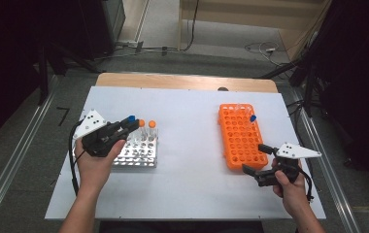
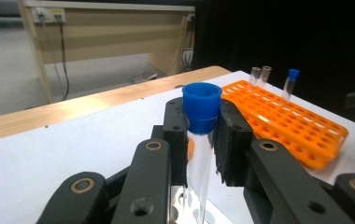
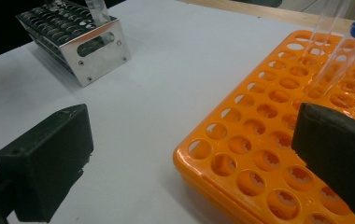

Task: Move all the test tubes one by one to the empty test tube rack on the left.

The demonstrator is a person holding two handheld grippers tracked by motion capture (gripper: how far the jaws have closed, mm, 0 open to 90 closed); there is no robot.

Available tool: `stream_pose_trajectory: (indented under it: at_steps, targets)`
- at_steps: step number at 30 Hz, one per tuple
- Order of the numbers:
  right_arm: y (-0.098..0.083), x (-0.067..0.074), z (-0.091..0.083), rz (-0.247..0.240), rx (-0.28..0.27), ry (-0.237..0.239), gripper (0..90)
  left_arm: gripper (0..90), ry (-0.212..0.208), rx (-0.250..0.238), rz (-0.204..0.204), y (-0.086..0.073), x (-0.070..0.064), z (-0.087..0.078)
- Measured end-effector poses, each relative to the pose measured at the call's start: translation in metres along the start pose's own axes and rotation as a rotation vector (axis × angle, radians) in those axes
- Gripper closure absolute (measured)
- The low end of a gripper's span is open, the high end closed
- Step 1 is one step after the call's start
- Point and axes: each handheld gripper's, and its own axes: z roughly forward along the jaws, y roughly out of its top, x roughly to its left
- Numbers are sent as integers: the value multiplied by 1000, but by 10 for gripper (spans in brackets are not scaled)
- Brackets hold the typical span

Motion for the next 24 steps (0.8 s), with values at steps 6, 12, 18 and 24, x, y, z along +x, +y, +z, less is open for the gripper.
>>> stream_pose_trajectory:
  at_steps: [6, 12, 18, 24]
  targets:
    - [-1, -2, -2, 7, -16, -22, 0, 763, 45, -12, -30, -2, 16, 9]
    - [-1, -3, -2, 10, -17, -30, 0, 763, 81, -14, -73, -8, 29, 24]
    - [-2, -4, -2, 15, -25, -38, 0, 763, 125, 0, -66, -11, 32, 36]
    - [-2, -6, -2, 21, -27, -39, 0, 763, 137, 33, -48, -17, 31, 43]
